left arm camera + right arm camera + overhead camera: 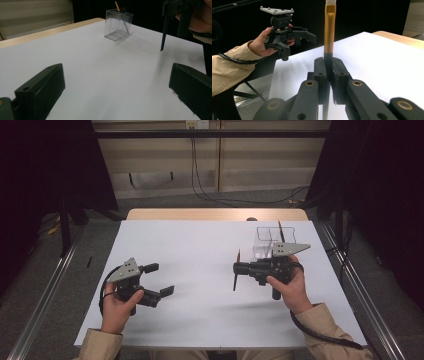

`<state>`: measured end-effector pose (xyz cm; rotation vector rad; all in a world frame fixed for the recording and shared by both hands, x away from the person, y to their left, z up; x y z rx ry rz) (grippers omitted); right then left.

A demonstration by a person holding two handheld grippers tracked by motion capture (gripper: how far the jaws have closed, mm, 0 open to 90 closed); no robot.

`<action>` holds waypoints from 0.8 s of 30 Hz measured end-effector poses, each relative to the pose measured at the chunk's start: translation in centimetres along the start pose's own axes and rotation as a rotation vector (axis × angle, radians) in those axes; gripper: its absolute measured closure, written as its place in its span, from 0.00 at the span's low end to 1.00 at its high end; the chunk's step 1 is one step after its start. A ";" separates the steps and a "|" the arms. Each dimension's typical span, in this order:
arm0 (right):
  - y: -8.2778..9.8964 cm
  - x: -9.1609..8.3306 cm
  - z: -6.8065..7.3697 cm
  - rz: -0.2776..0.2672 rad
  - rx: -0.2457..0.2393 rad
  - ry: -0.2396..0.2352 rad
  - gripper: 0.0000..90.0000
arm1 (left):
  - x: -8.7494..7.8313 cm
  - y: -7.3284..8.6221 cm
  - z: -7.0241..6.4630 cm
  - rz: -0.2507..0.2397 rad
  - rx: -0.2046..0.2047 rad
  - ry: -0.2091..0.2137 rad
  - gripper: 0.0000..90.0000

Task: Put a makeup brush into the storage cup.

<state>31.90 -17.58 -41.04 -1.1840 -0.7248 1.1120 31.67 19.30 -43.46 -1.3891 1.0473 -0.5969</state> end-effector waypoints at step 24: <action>0.0 -0.3 -0.1 0.003 -0.005 0.003 0.93 | -2.7 0.8 1.0 0.003 0.001 -0.050 0.00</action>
Point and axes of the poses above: each handheld gripper's, and its own axes: x roughly forward along the jaws, y roughly out of its underside, z roughly to its left, the point moved 3 cm from there along x, roughly forward along the jaws, and after that the axes turned 5 degrees about -z, right-handed, at the moved point
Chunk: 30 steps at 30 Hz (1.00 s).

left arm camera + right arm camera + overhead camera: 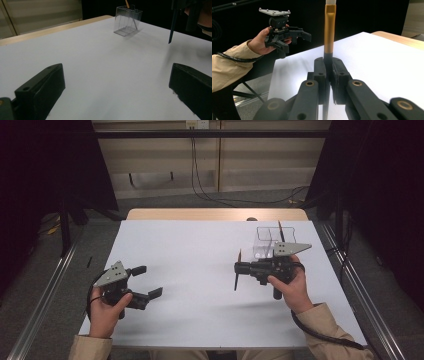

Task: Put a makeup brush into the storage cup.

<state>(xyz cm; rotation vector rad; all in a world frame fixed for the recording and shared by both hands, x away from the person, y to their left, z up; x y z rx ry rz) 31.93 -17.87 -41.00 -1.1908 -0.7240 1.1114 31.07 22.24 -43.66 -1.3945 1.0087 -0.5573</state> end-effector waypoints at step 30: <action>-0.3 -0.5 -0.2 -0.011 -0.013 0.008 0.93 | -2.0 0.7 1.0 0.009 -0.006 -0.050 0.00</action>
Point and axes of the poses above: each handheld gripper's, and its own axes: x roughly forward along the jaws, y roughly out of its underside, z roughly to its left, the point moved 3 cm from there along x, roughly forward along the jaws, and after that the axes turned 5 degrees about -z, right-handed, at the moved point
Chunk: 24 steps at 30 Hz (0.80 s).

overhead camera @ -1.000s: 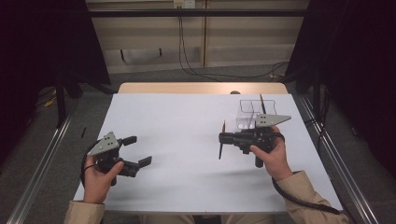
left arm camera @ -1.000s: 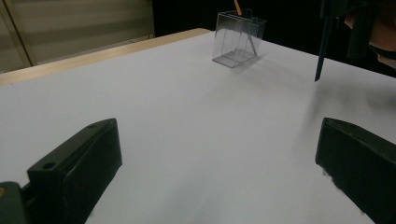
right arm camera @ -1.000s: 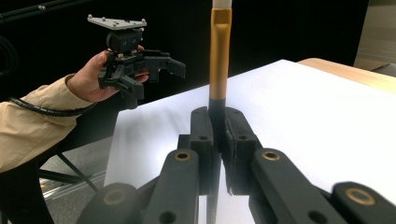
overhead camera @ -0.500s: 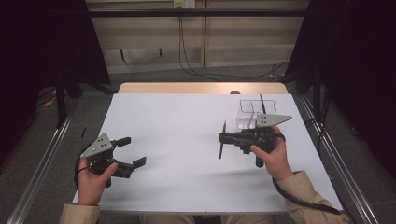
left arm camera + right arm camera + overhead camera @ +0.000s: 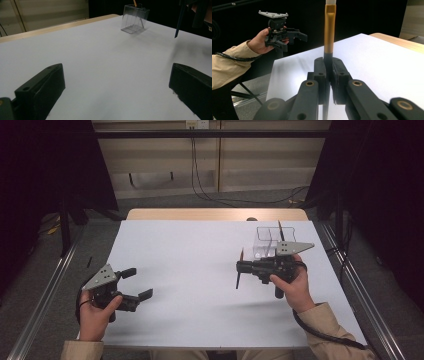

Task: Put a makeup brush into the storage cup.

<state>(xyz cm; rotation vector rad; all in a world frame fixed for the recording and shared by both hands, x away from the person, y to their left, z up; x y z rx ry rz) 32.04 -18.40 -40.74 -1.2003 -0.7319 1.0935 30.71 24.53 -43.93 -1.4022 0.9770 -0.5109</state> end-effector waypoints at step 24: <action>-1.6 -1.8 -2.3 -0.014 -0.022 0.077 0.93 | 0.3 0.2 -0.3 0.001 0.002 0.011 0.00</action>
Point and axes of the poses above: each handheld gripper's, and its own axes: x roughly forward along the jaws, y roughly out of its underside, z roughly to its left, the point moved 3 cm from there along x, roughly forward along the jaws, and after that the axes turned 5 degrees about -z, right-handed, at the moved point
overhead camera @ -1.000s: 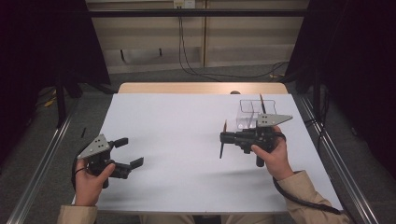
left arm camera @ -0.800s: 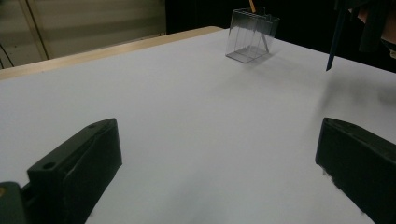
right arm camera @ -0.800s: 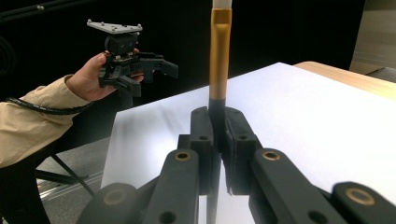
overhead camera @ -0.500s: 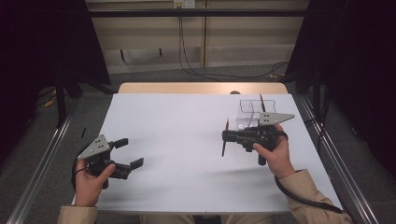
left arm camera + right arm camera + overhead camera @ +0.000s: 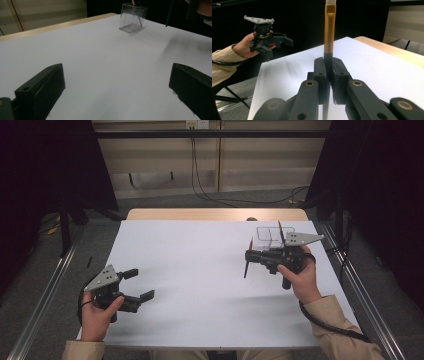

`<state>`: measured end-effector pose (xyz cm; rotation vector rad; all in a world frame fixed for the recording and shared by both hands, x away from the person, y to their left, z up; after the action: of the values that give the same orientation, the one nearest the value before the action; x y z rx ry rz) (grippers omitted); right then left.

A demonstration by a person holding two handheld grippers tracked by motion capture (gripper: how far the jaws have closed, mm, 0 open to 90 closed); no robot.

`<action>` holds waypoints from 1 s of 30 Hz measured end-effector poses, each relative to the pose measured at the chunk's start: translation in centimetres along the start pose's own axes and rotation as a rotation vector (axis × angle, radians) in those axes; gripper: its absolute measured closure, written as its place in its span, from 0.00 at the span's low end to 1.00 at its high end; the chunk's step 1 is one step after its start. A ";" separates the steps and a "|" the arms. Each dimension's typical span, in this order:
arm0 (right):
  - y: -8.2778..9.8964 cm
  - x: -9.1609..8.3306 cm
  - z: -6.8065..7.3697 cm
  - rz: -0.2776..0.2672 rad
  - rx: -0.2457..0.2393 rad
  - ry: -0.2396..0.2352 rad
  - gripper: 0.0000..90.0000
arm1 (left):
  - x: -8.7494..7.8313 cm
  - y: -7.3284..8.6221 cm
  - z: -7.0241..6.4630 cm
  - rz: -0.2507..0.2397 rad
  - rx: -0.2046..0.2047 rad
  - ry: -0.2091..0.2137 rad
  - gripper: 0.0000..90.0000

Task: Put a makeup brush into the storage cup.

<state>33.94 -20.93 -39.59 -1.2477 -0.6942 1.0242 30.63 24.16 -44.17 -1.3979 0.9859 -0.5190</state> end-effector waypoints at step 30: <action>-2.6 -1.3 -4.0 -0.029 -0.011 0.143 0.93 | 0.1 0.1 -0.1 -0.002 0.004 0.004 0.00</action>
<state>37.60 -23.79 -37.80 -1.3033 -0.6061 0.8991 30.59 23.99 -44.27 -1.3949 0.9861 -0.5256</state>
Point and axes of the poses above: each handheld gripper's, and its own axes: x roughly forward along the jaws, y roughly out of its underside, z roughly to its left, the point moved 3 cm from there along x, roughly forward along the jaws, and after that the axes turned 5 degrees about -z, right-handed, at the moved point
